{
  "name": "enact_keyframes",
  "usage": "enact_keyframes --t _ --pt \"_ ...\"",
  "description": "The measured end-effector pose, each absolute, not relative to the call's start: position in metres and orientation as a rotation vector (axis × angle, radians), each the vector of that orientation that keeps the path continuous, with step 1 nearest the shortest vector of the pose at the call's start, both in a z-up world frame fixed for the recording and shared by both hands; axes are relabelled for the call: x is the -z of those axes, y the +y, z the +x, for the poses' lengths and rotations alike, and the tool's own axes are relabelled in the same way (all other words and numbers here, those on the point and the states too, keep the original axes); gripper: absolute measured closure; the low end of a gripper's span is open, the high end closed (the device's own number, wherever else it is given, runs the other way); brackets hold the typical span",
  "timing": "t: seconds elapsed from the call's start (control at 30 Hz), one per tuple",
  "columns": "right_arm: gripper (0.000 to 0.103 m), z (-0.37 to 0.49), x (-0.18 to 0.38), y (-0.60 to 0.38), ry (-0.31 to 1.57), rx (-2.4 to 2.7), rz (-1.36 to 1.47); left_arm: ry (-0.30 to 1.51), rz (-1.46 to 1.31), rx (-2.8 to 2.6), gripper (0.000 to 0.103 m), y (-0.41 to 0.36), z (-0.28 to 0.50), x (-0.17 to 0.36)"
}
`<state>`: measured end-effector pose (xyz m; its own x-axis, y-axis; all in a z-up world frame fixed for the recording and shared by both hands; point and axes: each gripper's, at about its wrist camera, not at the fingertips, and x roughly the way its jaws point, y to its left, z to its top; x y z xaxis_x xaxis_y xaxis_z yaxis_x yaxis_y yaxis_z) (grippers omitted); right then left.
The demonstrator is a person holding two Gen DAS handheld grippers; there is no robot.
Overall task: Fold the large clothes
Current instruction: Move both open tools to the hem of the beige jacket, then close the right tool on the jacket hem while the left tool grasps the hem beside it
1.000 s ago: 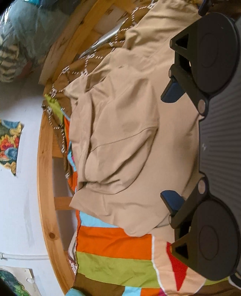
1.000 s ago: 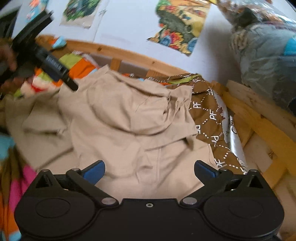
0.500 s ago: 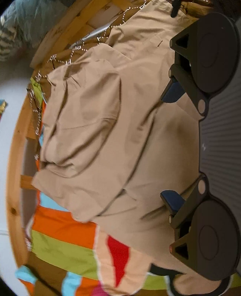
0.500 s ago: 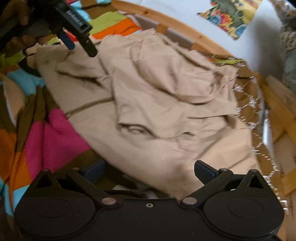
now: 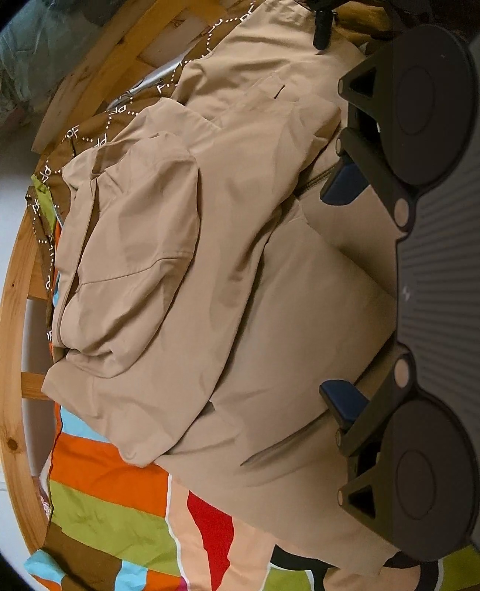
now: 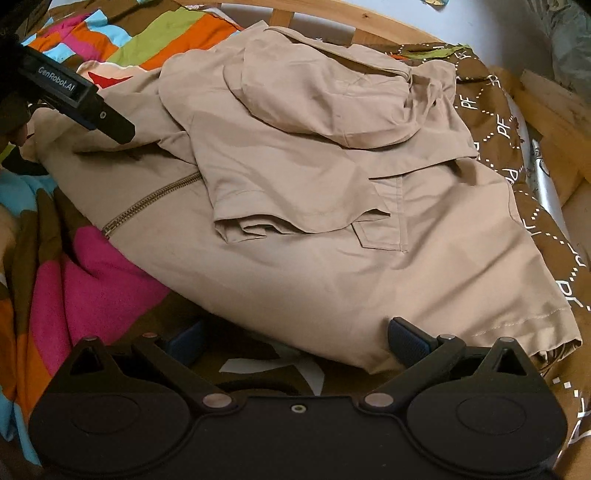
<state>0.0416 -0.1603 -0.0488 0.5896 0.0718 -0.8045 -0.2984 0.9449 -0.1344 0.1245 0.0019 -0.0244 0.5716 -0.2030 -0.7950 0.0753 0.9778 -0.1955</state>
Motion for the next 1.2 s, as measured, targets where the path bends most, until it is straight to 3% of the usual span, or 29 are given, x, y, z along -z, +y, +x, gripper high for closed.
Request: enact_keyframes --t 0.7,1.03,1.07,1.13,1.2 --pt "0.001 0.043 0.050 -0.162 0.919 -0.215 -0.265 0.949 -0.093 0.210 0.000 -0.003 0.118 0.023" --pt "0.002 0.053 0.062 -0.161 0.815 -0.161 -0.338 0.881 0.038 0.397 0.000 -0.032 0.100 0.017" --pt "0.003 0.054 0.062 -0.160 0.798 -0.163 -0.335 0.876 0.056 0.421 0.000 -0.036 0.098 0.017" --pt "0.025 0.055 0.059 -0.161 0.770 -0.199 -0.310 0.863 0.093 0.454 0.000 -0.043 0.093 0.016" --pt "0.034 0.055 0.057 -0.160 0.763 -0.220 -0.283 0.841 0.142 0.483 0.000 -0.049 0.088 0.016"
